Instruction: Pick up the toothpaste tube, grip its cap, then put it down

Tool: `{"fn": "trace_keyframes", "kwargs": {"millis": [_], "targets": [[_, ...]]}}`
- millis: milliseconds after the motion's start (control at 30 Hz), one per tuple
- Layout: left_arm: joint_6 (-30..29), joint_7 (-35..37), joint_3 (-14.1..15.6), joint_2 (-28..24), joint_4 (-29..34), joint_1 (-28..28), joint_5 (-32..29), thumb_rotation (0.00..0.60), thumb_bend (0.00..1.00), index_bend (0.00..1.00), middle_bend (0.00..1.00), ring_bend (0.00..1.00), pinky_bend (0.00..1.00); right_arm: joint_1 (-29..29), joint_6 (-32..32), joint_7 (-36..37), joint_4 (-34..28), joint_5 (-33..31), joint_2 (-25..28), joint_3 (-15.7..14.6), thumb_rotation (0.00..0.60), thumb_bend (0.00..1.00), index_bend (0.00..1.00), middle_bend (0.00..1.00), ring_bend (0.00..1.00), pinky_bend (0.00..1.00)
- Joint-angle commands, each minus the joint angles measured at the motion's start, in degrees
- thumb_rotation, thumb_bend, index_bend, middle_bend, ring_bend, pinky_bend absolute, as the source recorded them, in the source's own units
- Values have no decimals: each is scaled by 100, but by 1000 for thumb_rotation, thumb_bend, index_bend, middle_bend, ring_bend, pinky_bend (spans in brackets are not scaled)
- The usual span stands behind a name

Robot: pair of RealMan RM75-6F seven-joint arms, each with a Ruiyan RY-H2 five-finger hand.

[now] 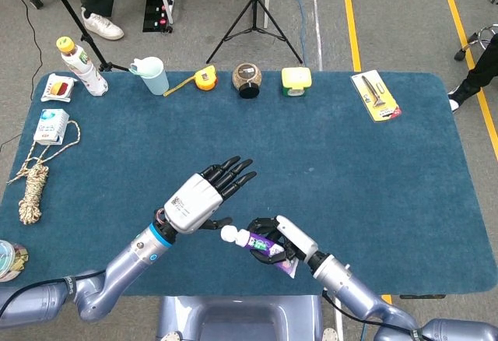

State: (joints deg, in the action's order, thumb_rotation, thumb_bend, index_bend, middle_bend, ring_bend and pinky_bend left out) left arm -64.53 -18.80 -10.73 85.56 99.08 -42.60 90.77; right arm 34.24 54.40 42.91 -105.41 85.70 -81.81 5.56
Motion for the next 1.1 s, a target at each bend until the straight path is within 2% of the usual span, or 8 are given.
{"fn": "trace_keyframes", "kwargs": {"millis": [33, 300, 533, 833, 1100], "targets": [[16, 89, 9, -19, 32, -17, -9, 536, 153, 0, 12, 0, 272, 0, 26, 71, -29, -10, -5, 10, 600, 542, 866, 961, 1000, 1000], [-13, 235, 46, -172, 91, 8, -35, 538, 153, 0, 12, 0, 273, 13, 51, 322, 17, 26, 56, 13, 600, 546, 866, 961, 1000, 1000], [354, 692, 32, -410, 162, -92, -336, 538, 153, 0, 12, 0, 272, 88, 36, 602, 18, 193, 92, -7, 600, 547, 867, 961, 1000, 1000], [482, 981, 31, -620, 235, -139, -441, 538, 153, 0, 12, 0, 272, 148, 59, 969, 44, 313, 162, -42, 600, 547, 867, 961, 1000, 1000], [603, 1076, 136, -592, 271, -185, -461, 526, 153, 0, 12, 0, 272, 208, 87, 1346, -15, 322, 210, -3, 600, 547, 867, 961, 1000, 1000]]}}
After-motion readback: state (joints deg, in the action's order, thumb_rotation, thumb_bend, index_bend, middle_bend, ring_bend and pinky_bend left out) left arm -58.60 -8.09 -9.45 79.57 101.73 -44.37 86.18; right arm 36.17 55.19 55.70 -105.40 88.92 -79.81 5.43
